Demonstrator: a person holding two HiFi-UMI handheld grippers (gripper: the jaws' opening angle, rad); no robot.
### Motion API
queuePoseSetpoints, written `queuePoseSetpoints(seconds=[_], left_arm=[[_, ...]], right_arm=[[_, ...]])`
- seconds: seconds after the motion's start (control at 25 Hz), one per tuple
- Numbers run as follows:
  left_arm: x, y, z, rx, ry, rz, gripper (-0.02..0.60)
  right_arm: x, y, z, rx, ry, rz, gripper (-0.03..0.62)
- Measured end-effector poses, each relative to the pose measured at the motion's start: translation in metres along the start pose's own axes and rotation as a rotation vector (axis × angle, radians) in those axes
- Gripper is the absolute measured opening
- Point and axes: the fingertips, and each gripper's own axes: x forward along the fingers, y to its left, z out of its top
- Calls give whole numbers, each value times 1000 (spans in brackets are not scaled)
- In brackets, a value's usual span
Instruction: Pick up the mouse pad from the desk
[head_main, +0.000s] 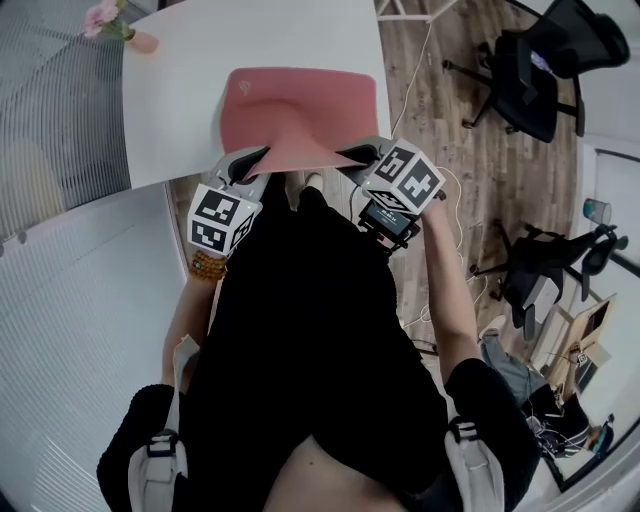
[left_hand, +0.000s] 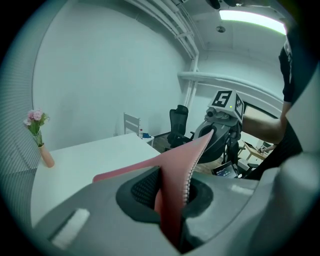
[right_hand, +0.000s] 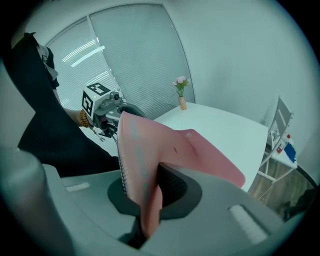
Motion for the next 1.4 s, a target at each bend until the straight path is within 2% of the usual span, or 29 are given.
queuePoseSetpoints(seconds=[0.2,0.52,0.88,1.16,1.4], left_arm=[[-8,6,25,16,-34,8,35],[-17,12,63,103,-96,35,35],[-24,13,107,231,-188,93,31],[-26,9,139,234,-269,118,32],[-31,12,163,257,-374,191,32]], right_arm=[[-14,1,19,-3,-42,20,46],[-38,4,40,-76,-74,17,46],[-77,-2,67,-151,-120,-66,44],[-108,-18,85,-132,-200,-192,44],[-126,-33,101,-140,-264,-386,44]])
